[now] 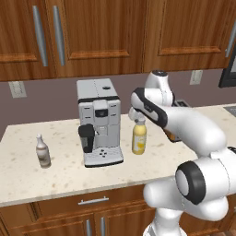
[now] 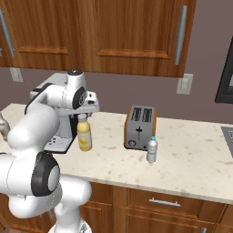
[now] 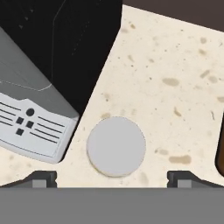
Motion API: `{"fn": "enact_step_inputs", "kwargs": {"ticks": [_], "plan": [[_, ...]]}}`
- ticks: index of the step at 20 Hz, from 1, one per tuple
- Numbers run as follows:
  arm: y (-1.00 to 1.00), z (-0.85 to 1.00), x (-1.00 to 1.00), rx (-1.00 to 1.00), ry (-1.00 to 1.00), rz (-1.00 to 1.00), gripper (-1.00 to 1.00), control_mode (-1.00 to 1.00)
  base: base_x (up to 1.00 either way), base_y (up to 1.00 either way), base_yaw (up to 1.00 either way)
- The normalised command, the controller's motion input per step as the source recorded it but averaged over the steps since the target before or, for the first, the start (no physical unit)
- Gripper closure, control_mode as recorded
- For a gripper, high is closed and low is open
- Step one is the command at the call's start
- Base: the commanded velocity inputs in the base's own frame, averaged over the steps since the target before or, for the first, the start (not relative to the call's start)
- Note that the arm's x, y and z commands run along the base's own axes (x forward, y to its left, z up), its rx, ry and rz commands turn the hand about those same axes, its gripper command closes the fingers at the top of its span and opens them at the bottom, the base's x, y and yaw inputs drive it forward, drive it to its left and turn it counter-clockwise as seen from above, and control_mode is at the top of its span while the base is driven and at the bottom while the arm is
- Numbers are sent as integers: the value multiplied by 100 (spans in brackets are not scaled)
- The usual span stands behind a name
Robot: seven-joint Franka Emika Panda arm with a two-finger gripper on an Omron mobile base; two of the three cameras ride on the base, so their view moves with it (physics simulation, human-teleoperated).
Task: Place the drinks on the dining counter in a tight cluster.
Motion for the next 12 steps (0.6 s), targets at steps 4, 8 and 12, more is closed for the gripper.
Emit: {"fn": "enact_step_inputs", "kwargs": {"ticks": [4, 8, 12], "plan": [[4, -10, 19, -1, 0, 10, -100, -100, 0, 0, 0], [4, -6, 14, -2, 0, 8, -100, -100, 0, 0, 0], [1, -13, -2, -5, 0, 5, -100, -100, 0, 0, 0]]}}
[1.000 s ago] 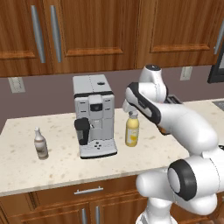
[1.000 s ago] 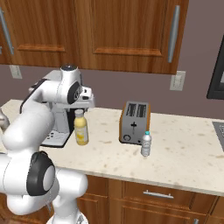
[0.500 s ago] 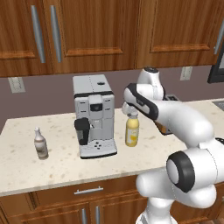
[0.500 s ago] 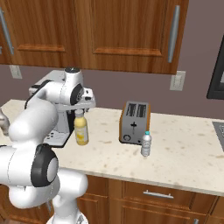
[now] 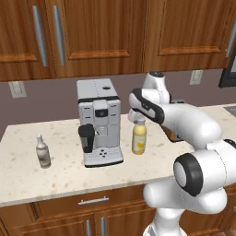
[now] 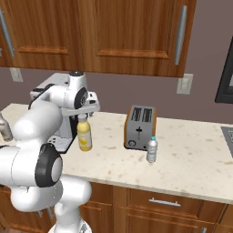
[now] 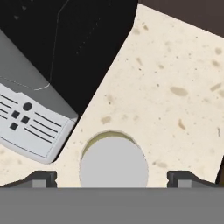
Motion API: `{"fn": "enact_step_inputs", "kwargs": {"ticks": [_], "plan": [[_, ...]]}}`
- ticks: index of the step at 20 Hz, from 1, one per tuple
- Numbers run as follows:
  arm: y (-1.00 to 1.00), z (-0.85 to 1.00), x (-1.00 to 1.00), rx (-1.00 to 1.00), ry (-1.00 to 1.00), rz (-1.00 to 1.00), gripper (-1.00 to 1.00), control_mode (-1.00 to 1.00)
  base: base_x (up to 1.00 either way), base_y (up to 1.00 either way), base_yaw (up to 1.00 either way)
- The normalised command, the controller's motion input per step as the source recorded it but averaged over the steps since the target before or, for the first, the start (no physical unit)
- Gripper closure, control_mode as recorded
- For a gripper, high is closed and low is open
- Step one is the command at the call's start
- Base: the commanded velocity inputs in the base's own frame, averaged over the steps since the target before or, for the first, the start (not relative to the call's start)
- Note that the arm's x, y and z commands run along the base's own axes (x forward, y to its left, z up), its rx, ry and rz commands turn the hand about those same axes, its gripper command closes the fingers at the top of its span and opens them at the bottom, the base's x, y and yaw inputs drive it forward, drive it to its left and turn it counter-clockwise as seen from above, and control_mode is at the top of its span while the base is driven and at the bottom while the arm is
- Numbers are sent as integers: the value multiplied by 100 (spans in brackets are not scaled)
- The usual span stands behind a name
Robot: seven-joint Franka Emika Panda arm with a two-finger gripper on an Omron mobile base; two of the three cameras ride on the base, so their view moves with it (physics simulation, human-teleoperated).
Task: Place the drinks on the dining counter in a tight cluster.
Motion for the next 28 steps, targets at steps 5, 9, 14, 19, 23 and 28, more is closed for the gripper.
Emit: {"fn": "enact_step_inputs", "kwargs": {"ticks": [5, 9, 14, 19, 23, 28], "plan": [[1, -22, -3, -5, 0, 0, -100, -100, 0, 0, 0], [0, -21, 1, 0, 0, 1, -100, -100, 0, 0, 0], [0, -21, -1, 0, 0, 3, -100, -100, 0, 0, 0], [0, -15, -7, 0, 1, 4, 100, -100, 0, 0, 0], [0, 6, -15, 0, 0, 6, 100, -100, 0, 0, 0], [0, 24, -31, 0, 0, 7, 100, -100, 0, 0, 0]]}}
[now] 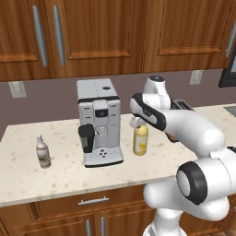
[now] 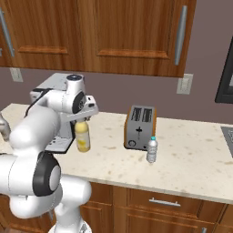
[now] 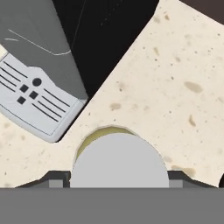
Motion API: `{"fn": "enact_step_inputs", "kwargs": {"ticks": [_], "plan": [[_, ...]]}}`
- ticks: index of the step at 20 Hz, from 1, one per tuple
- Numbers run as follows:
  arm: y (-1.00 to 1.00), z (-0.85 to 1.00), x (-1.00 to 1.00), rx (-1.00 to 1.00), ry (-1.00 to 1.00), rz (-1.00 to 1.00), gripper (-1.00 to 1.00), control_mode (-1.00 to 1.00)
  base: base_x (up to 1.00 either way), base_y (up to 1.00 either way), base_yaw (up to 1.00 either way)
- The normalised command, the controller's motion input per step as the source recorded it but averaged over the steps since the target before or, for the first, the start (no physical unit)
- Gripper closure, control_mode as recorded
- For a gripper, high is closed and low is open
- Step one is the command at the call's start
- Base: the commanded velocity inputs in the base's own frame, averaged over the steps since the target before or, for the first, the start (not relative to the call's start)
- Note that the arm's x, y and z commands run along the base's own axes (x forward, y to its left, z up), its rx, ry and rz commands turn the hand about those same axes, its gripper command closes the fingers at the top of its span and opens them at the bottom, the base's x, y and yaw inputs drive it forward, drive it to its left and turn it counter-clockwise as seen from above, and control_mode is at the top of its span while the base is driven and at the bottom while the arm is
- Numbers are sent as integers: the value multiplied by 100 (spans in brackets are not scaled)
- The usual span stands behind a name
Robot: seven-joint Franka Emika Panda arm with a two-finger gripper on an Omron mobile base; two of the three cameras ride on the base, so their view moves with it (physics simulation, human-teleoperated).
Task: Place the drinks on the dining counter in a tight cluster.
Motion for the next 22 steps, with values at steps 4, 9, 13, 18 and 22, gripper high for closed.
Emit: {"fn": "enact_step_inputs", "kwargs": {"ticks": [4, 9, 13, 18, 22], "plan": [[-1, 35, -41, 0, 6, 3, 100, -100, 0, 0, 0], [-3, 38, -45, 0, 12, 0, 100, -100, 0, 0, 0], [-8, 25, -50, 0, 9, 0, 100, -100, 0, 0, 0], [-5, 20, -57, 0, 0, 0, 100, -100, 0, 0, 0], [-7, 14, -55, 0, 0, 0, 100, -100, 0, 0, 0]]}}
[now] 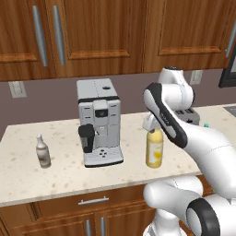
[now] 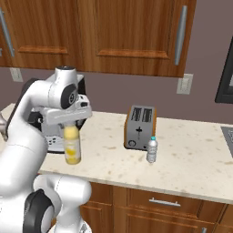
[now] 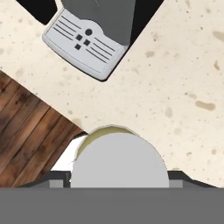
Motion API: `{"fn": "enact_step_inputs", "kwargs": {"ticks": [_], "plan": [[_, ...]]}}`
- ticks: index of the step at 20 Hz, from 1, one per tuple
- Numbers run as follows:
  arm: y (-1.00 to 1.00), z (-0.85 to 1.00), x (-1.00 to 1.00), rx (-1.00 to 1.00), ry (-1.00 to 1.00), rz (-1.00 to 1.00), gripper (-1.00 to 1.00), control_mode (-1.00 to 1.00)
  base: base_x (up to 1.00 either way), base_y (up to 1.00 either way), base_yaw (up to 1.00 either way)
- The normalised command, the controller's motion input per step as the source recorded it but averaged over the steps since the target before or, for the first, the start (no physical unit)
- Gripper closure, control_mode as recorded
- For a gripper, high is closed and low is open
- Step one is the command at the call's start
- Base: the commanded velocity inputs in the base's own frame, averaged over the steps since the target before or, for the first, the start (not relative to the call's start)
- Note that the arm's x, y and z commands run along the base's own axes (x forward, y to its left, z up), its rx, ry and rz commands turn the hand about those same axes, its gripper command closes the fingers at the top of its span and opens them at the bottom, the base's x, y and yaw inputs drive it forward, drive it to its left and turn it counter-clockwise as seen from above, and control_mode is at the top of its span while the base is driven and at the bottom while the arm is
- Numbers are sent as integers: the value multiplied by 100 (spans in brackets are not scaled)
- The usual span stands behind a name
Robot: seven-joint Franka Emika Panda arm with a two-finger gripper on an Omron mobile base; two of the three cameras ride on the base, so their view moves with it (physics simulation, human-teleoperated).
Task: Place the drinks on the dining counter in a tight cluster.
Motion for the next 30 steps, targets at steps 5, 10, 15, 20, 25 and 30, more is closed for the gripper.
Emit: {"fn": "enact_step_inputs", "kwargs": {"ticks": [5, 10, 15, 20, 25, 30], "plan": [[-12, 10, -44, 0, -3, 0, 100, -100, 0, 0, 0], [-8, 15, -27, -1, -8, 0, 100, -100, 0, 0, 0], [0, 3, -2, 0, 1, 0, 100, -100, 0, 0, 0], [0, 0, 0, 0, 0, 0, 100, -100, 0, 0, 0], [0, 0, 0, 0, 0, 0, 100, -100, 0, 0, 0], [0, -1, -10, 0, 0, 0, 100, 100, -27, 0, 0]]}}
